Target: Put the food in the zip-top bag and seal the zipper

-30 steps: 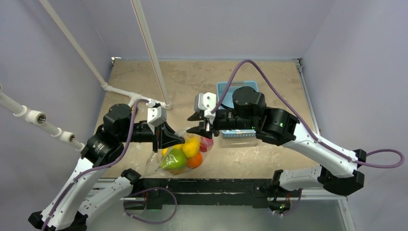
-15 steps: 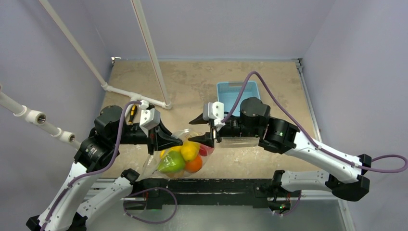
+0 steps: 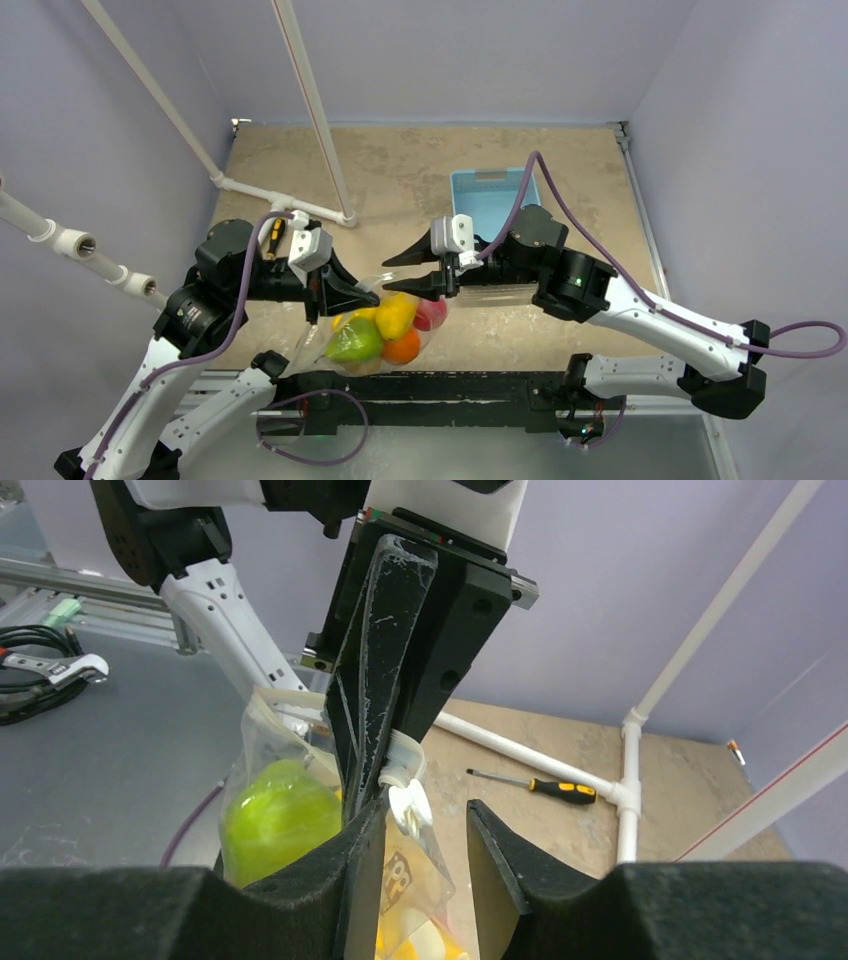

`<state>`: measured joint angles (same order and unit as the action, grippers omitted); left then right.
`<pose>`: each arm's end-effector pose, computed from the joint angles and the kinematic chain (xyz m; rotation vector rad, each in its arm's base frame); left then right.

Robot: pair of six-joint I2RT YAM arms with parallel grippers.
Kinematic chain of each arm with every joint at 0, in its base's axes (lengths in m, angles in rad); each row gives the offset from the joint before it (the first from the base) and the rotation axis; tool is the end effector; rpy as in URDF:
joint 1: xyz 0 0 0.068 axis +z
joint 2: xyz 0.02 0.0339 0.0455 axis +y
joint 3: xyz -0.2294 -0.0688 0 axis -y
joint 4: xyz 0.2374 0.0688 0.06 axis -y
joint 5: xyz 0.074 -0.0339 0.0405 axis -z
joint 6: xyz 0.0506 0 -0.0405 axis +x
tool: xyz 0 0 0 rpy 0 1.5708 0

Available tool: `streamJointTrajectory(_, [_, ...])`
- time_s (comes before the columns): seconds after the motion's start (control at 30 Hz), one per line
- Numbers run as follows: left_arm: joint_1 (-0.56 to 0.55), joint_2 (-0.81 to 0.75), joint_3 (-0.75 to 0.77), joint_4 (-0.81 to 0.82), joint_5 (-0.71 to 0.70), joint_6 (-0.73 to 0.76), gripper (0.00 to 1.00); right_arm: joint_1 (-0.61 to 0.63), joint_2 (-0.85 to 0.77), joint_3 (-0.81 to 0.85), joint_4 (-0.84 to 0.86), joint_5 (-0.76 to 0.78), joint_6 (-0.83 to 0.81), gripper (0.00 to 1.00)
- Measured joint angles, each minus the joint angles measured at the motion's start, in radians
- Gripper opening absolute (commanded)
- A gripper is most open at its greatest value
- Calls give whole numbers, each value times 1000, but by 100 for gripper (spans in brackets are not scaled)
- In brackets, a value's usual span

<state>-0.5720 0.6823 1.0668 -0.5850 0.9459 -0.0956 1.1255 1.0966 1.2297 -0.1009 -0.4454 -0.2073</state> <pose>0.0964 -0.1109 0.3822 1.1115 1.5108 -1.2999 0.0933 0.2460 0.4124 -1.2825 1.0258 1.0565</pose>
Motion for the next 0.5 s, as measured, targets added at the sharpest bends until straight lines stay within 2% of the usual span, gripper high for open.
streamJointTrajectory(0.17, [0, -2, 3, 2, 11, 0, 0, 0, 3, -2, 26, -22, 4, 33])
streamJointTrajectory(0.37, [0, -5, 3, 8, 14, -2, 0, 0, 14, -11, 50, -30, 6, 42])
streamJointTrajectory(0.5, [0, -11, 3, 15, 16, -8, 0, 0, 16, -28, 59, -32, 6, 41])
